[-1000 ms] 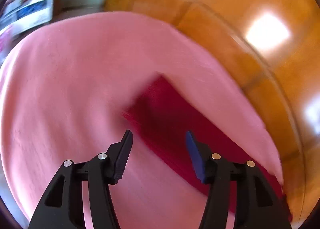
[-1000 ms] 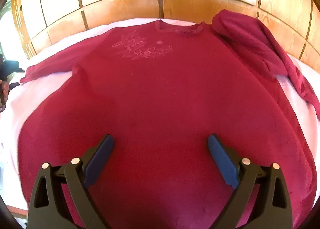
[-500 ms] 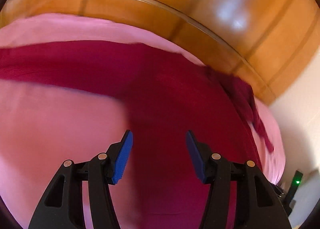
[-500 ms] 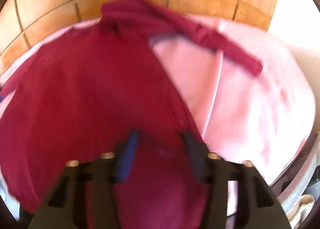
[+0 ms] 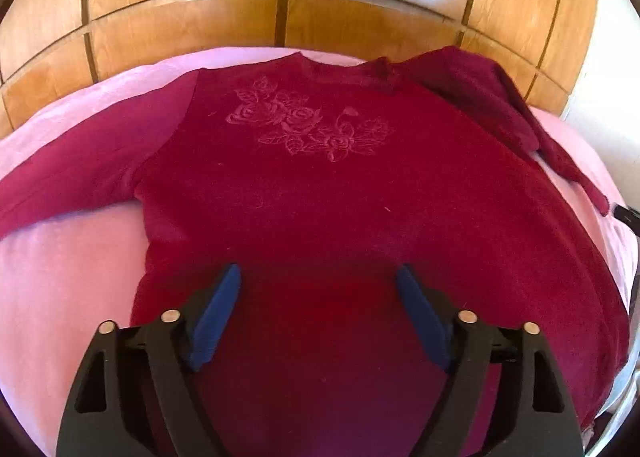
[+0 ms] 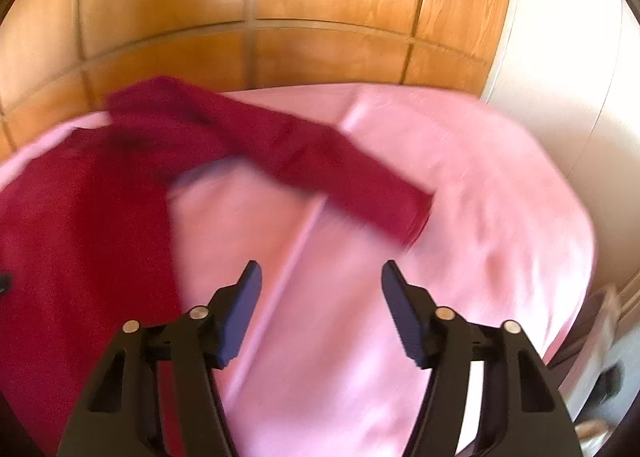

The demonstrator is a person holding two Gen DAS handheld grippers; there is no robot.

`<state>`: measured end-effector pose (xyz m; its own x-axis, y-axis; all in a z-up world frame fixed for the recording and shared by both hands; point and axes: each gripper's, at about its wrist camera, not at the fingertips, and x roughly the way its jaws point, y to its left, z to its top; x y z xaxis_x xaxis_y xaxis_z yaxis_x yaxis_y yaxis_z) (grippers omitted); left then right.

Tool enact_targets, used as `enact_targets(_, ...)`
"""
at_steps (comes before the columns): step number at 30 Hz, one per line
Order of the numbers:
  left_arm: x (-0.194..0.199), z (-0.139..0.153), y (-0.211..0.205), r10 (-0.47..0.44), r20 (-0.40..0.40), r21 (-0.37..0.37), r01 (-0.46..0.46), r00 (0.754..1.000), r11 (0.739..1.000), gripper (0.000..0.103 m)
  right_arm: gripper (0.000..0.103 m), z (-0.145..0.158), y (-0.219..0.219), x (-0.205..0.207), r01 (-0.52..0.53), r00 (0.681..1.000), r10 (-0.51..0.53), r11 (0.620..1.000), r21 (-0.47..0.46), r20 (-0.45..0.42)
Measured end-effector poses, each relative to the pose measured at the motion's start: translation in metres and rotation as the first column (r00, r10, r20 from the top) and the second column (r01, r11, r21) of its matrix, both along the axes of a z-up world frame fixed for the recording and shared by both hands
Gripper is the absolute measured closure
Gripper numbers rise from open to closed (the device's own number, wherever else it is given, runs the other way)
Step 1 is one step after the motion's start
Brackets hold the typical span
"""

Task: Fold small clothes

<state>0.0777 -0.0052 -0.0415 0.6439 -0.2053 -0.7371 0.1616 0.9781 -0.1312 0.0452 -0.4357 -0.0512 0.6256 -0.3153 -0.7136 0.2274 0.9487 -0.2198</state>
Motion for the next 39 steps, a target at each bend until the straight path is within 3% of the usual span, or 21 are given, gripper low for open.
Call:
enact_targets(3,0.002,-0.002,0.003,-0.013,-0.003,-0.026,0.013,1.0,1.0,0.016,0.052,-0.018,-0.013,0.03,-0.009,0.998,0.004,0.996,-0.085,-0.062)
enact_targets(5,-0.001,-0.002,0.001,-0.021,-0.002,-0.031,0.021,1.0,0.999,0.014,0.076,-0.035,-0.022,0.048,-0.009,0.992,-0.01,0.989,-0.149,-0.125)
enact_targets(6,-0.003,-0.002,-0.002,-0.022,-0.003,-0.03,0.022,1.0,0.999,0.014,0.099,-0.038,-0.026,0.053,-0.004,0.989,-0.019,0.988,-0.153,-0.146)
enact_targets(9,-0.002,-0.002,-0.004,-0.023,-0.004,-0.023,0.023,1.0,0.999,0.013,0.1,-0.021,-0.025,0.046,-0.007,0.994,-0.013,0.983,-0.182,-0.11)
enact_targets(15,-0.001,-0.002,-0.004,-0.025,-0.004,-0.025,0.025,1.0,0.999,0.013,0.1,0.091,-0.026,-0.001,0.029,0.991,-0.008,0.987,-0.158,0.13)
enact_targets(18,-0.001,-0.002,-0.003,-0.025,-0.005,-0.027,0.025,1.0,0.999,0.013,0.1,0.127,-0.043,-0.003,0.086,0.979,-0.059,0.988,-0.132,0.196)
enact_targets(22,-0.001,-0.002,-0.003,-0.025,-0.006,-0.026,0.025,1.0,0.999,0.013,0.1,0.13,-0.082,0.031,0.171,0.973,-0.151,0.98,-0.105,0.174)
enact_targets(24,-0.001,-0.002,-0.004,-0.025,-0.006,-0.025,0.025,1.0,0.999,0.013,0.1,0.121,-0.095,0.053,0.217,0.971,-0.204,0.971,-0.1,0.128)
enact_targets(27,-0.001,-0.002,-0.003,-0.025,-0.007,-0.019,0.025,1.0,0.999,0.012,0.1,0.088,-0.135,0.095,0.298,0.954,-0.298,0.954,-0.016,0.025)
enact_targets(30,-0.001,-0.003,-0.004,-0.027,-0.009,-0.012,0.027,1.0,1.0,0.012,0.095,0.051,-0.163,0.124,0.367,0.93,-0.365,0.927,0.074,-0.034)
enact_targets(32,-0.001,-0.003,-0.004,-0.028,-0.011,-0.008,0.028,1.0,1.0,0.011,0.062,0.044,-0.17,0.118,0.407,0.913,-0.408,0.908,0.096,-0.008)
enact_targets(33,-0.001,-0.003,-0.004,-0.028,-0.011,-0.006,0.028,1.0,1.0,0.011,0.037,0.042,-0.172,0.11,0.426,0.902,-0.432,0.895,0.13,0.016)
enact_targets(34,-0.001,-0.003,-0.004,-0.028,-0.01,-0.005,0.028,1.0,1.0,0.011,0.035,0.039,-0.172,0.109,0.43,0.898,-0.439,0.888,0.161,0.024)
enact_targets(37,-0.001,-0.003,-0.004,-0.029,-0.01,-0.004,0.029,1.0,1.0,0.011,0.036,0.025,-0.165,0.077,0.373,0.911,-0.412,0.845,0.383,0.021)
enact_targets(39,-0.001,-0.003,-0.004,-0.031,-0.011,-0.003,0.031,0.999,1.0,0.01,0.036,0.008,-0.156,0.059,0.324,0.926,-0.378,0.771,0.548,-0.015)
